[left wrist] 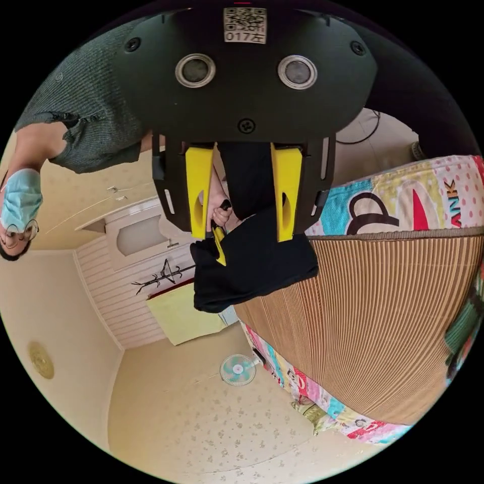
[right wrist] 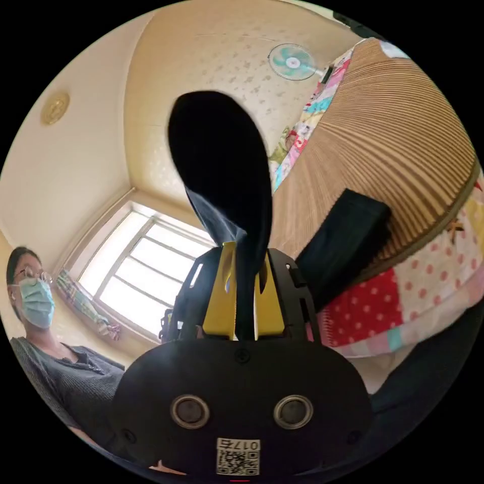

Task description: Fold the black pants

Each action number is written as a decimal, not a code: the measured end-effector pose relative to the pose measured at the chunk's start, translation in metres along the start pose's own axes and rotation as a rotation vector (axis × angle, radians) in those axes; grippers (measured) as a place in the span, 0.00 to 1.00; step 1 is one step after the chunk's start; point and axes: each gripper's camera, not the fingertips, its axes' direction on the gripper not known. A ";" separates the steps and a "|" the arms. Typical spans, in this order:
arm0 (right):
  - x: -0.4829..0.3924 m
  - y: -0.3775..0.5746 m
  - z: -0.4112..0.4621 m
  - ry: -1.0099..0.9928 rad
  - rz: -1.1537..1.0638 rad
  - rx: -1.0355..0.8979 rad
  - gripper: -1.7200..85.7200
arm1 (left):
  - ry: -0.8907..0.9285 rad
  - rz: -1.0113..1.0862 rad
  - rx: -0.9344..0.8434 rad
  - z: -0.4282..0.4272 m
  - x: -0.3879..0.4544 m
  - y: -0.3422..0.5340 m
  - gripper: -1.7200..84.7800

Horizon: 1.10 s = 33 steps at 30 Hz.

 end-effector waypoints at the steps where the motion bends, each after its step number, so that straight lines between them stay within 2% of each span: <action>1: 0.020 -0.011 -0.017 0.094 0.081 0.002 0.08 | -0.004 -0.011 -0.034 0.011 -0.005 -0.005 0.24; 4: 0.067 -0.029 -0.052 0.268 0.328 -0.053 0.12 | -0.032 -0.093 -0.171 0.064 -0.036 -0.028 0.26; 5: 0.072 -0.033 -0.061 0.270 0.324 -0.091 0.13 | -0.022 -0.138 -0.205 0.081 -0.050 -0.036 0.27; 11: 0.068 -0.046 -0.106 0.127 0.298 -0.134 0.18 | 0.084 -0.294 -0.253 0.133 -0.092 -0.059 0.26; 15: 0.076 -0.049 -0.116 0.039 0.359 -0.184 0.23 | 0.050 -0.329 -0.275 0.147 -0.098 -0.062 0.15; 18: 0.082 -0.046 -0.111 -0.027 0.386 -0.221 0.31 | 0.217 -0.332 -0.264 0.136 -0.088 -0.050 0.10; 20: 0.087 -0.042 -0.101 -0.099 0.380 -0.247 0.33 | 0.254 -0.310 -0.321 0.134 -0.069 -0.037 0.10; 22: 0.093 -0.038 -0.095 -0.181 0.375 -0.243 0.31 | 0.251 -0.259 -0.387 0.134 -0.045 -0.019 0.09; 23: 0.096 -0.037 -0.094 -0.264 0.354 -0.214 0.24 | 0.227 -0.218 -0.407 0.131 -0.029 -0.005 0.09; 25: 0.101 -0.035 -0.093 -0.338 0.339 -0.200 0.19 | 0.155 -0.136 -0.409 0.121 -0.008 0.013 0.09; 27: 0.095 -0.035 -0.089 -0.342 0.283 -0.256 0.16 | 0.092 -0.064 -0.386 0.098 0.007 0.023 0.09; 31: 0.042 -0.053 -0.070 -0.282 0.073 -0.403 0.11 | 0.124 -0.042 -0.327 0.057 0.017 0.035 0.10; 33: 0.013 -0.065 -0.043 -0.314 -0.032 -0.479 0.10 | 0.135 -0.017 -0.214 0.011 0.024 0.044 0.11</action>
